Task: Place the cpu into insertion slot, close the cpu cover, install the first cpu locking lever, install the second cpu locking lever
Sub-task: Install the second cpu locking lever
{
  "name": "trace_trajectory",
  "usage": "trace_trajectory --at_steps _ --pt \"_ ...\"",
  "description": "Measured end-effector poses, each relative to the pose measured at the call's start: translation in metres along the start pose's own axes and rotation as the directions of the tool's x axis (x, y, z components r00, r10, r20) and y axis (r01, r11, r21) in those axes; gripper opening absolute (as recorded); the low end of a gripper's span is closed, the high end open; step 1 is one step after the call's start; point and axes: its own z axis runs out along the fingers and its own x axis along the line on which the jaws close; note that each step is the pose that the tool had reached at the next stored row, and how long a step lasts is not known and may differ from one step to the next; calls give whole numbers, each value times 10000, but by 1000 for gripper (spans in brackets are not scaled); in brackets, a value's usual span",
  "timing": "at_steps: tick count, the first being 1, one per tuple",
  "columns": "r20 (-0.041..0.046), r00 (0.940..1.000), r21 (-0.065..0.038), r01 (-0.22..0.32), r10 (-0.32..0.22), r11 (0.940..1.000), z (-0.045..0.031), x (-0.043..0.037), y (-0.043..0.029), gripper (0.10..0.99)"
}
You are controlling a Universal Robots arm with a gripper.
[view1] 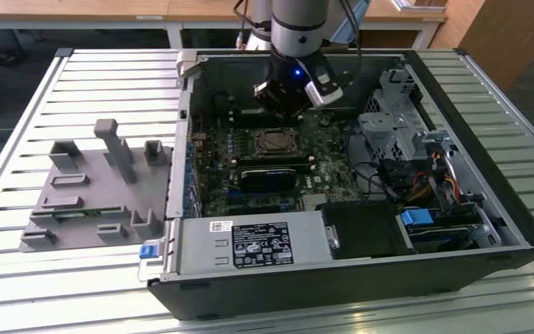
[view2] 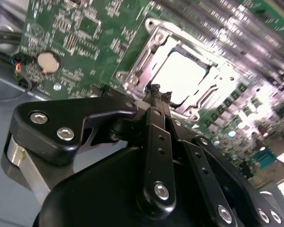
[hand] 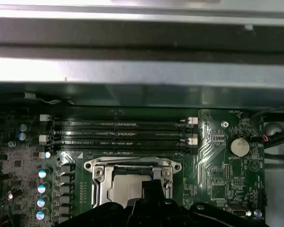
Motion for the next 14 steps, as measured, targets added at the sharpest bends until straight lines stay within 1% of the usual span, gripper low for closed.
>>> trace_trajectory --at_steps 3,5,6,10,12,14 --pt "-11 10000 0 -2 2 10000 -6 0 -72 106" --pt "-46 10000 -1 -4 4 10000 -8 -1 -111 106" --pt "-49 10000 -10 -5 5 10000 -10 -2 -135 106" --pt "-52 10000 -100 -8 7 9999 -16 -2 -241 106" --pt "-52 10000 -143 -8 8 9999 -18 -2 -278 106" --pt "-56 10000 -155 -9 8 9999 -20 -2 -304 106"
